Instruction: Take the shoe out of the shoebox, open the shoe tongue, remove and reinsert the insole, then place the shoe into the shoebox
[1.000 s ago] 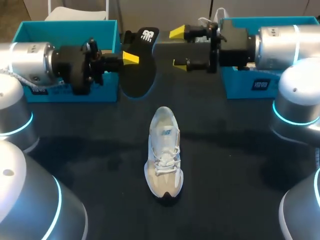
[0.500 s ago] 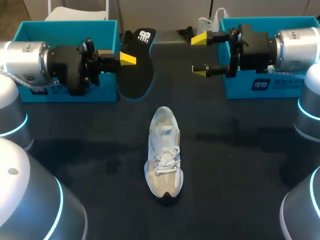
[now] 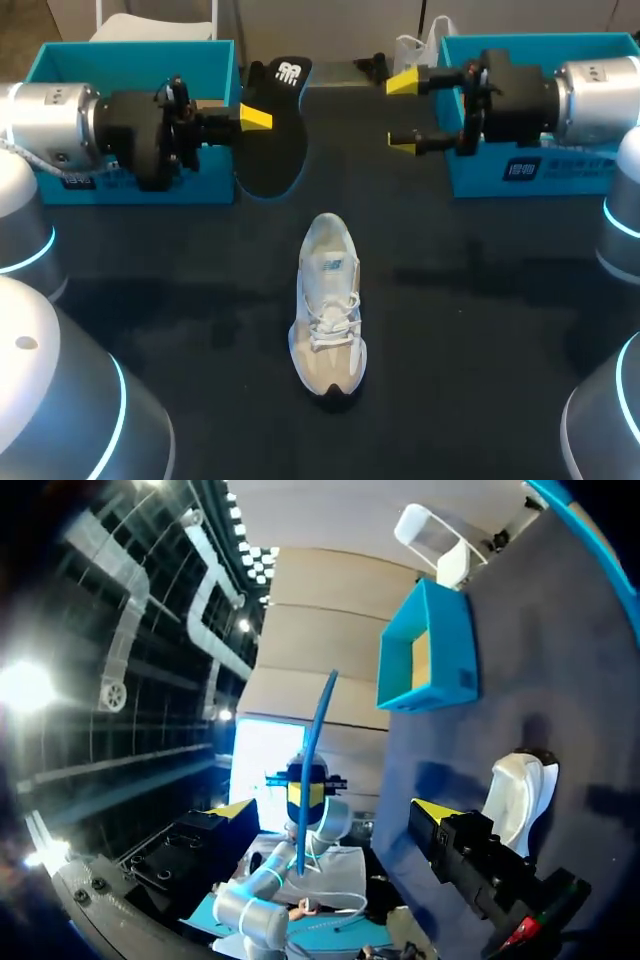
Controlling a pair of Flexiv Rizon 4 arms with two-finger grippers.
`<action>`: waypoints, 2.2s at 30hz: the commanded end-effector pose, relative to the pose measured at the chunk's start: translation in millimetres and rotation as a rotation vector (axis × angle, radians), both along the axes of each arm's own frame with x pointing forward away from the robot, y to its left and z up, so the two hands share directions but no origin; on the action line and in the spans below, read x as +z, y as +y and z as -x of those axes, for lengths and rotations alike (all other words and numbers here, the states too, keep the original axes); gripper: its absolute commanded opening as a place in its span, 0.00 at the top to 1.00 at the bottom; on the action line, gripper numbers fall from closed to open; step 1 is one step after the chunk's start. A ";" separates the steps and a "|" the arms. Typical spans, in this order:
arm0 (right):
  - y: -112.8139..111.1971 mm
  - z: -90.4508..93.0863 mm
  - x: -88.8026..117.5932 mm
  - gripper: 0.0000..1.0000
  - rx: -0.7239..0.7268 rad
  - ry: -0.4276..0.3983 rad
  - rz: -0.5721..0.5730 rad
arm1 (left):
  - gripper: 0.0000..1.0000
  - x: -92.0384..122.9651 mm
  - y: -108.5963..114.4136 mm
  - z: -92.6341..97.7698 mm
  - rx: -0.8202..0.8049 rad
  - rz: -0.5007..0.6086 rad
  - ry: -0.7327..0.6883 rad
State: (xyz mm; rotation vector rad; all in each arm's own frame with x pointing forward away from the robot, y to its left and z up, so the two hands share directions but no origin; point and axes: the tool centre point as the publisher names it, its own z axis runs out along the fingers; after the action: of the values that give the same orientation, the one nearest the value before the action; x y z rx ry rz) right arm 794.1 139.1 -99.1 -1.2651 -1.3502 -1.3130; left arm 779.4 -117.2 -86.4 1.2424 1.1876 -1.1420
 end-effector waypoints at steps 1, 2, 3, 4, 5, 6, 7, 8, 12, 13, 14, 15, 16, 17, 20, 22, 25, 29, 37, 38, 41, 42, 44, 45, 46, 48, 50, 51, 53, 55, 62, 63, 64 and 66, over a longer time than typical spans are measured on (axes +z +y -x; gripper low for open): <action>-23.9 3.9 -2.8 0.00 0.062 0.006 0.018 | 1.00 0.7 -0.2 -0.1 0.000 -0.001 -0.001; -27.3 4.5 -3.6 0.00 0.077 0.003 0.011 | 1.00 0.7 -0.2 -0.1 0.000 -0.001 -0.001; -29.5 4.6 -4.9 0.00 0.099 0.023 0.012 | 1.00 0.7 -0.2 -0.1 0.000 -0.001 -0.001; -32.6 5.2 -6.8 0.00 0.096 0.042 0.018 | 1.00 0.7 -0.2 -0.1 0.000 -0.001 -0.001; -35.1 5.4 -7.8 0.00 0.101 0.044 0.030 | 1.00 0.7 -0.2 -0.1 0.000 -0.001 -0.001; -37.9 5.6 -9.3 0.00 0.101 0.047 0.021 | 1.00 0.7 -0.2 -0.1 0.000 -0.001 -0.001; -40.5 5.5 -11.2 0.00 0.095 0.053 0.008 | 1.00 0.7 -0.2 -0.1 0.000 -0.001 -0.001; -43.2 5.4 -13.4 0.00 0.084 0.058 0.012 | 1.00 0.7 -0.2 -0.1 0.000 -0.001 -0.001; -44.6 5.1 -14.6 0.00 0.072 0.065 0.008 | 1.00 0.7 -0.2 -0.1 0.000 -0.001 -0.001; -44.6 5.1 -14.6 0.00 0.072 0.065 0.008 | 1.00 3.1 -2.9 2.9 0.000 -0.008 0.060; -44.6 5.1 -14.6 0.00 0.072 0.065 0.008 | 1.00 5.8 -4.4 5.9 -0.014 -0.012 0.093; -44.6 5.1 -14.6 0.00 0.072 0.065 0.008 | 1.00 9.0 -6.2 8.6 -0.006 -0.017 0.161; -44.6 5.1 -14.6 0.00 0.072 0.065 0.008 | 1.00 12.1 -7.4 10.7 -0.011 -0.017 0.233; -44.6 5.1 -14.6 0.00 0.072 0.065 0.008 | 1.00 14.9 -8.5 11.8 0.005 -0.028 0.286; -44.6 5.1 -14.6 0.00 0.072 0.065 0.008 | 1.00 21.2 -11.0 11.3 0.023 -0.015 0.497; -44.6 5.1 -14.6 0.00 0.072 0.065 0.008 | 1.00 24.0 -11.9 13.0 0.016 -0.041 0.606; -44.6 5.1 -14.6 0.00 0.072 0.065 0.008 | 1.00 24.1 -14.2 16.1 0.006 -0.062 0.770; -44.6 5.1 -14.6 0.00 0.072 0.065 0.008 | 1.00 27.1 -16.4 22.6 -0.002 -0.092 0.949; -44.6 5.1 -14.6 0.00 0.072 0.065 0.008 | 1.00 16.2 -17.3 25.4 -0.017 -0.123 1.423; -44.6 5.1 -14.6 0.00 0.072 0.065 0.008 | 1.00 14.2 -17.1 26.4 -0.017 -0.121 1.476; -44.6 5.1 -14.6 0.00 0.072 0.065 0.008 | 1.00 7.9 -16.2 25.2 -0.031 -0.103 1.679; -44.6 5.1 -14.6 0.00 0.072 0.065 0.008 | 1.00 5.8 -15.9 24.0 -0.031 -0.111 1.723; -44.6 5.1 -14.6 0.00 0.072 0.065 0.008 | 1.00 3.2 -15.9 24.5 -0.036 -0.135 1.791; -44.6 5.1 -14.6 0.00 0.072 0.065 0.008 | 1.00 2.6 -16.0 25.1 -0.040 -0.133 1.841; -44.6 5.1 -14.6 0.00 0.072 0.065 0.008 | 1.00 2.7 -16.4 24.1 -0.046 -0.122 1.909; -44.6 5.1 -14.6 0.00 0.072 0.065 0.008 | 1.00 3.2 -16.1 23.8 -0.049 -0.127 1.990; -44.6 5.1 -14.6 0.00 0.072 0.065 0.008 | 1.00 1.2 -14.7 21.3 -0.050 -0.136 2.061; -44.6 5.1 -14.6 0.00 0.072 0.065 0.008 | 1.00 0.2 -14.6 19.6 -0.041 -0.139 2.081; -44.6 5.1 -14.6 0.00 0.072 0.065 0.008 | 1.00 -1.1 -15.5 15.7 -0.016 -0.131 2.114; -44.6 5.1 -14.6 0.00 0.072 0.065 0.008 | 1.00 -1.1 -15.5 15.7 -0.016 -0.131 2.114; -44.6 5.1 -14.6 0.00 0.072 0.065 0.008 | 1.00 -1.1 -15.5 15.7 -0.016 -0.131 2.114; -44.6 5.1 -14.6 0.00 0.072 0.065 0.008 | 1.00 -1.1 -15.5 15.7 -0.016 -0.131 2.114; -44.6 5.1 -14.6 0.00 0.072 0.065 0.008 | 1.00 -1.1 -15.5 15.7 -0.016 -0.131 2.114; -44.6 5.1 -14.6 0.00 0.072 0.065 0.008 | 1.00 -1.1 -15.5 15.7 -0.016 -0.131 2.114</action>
State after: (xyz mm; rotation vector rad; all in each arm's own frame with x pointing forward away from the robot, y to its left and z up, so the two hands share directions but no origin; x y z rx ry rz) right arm 788.1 92.9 -112.9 -1.2420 -1.3433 -1.2088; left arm 760.0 -132.5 -87.6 -0.0197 2.4063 -2.2517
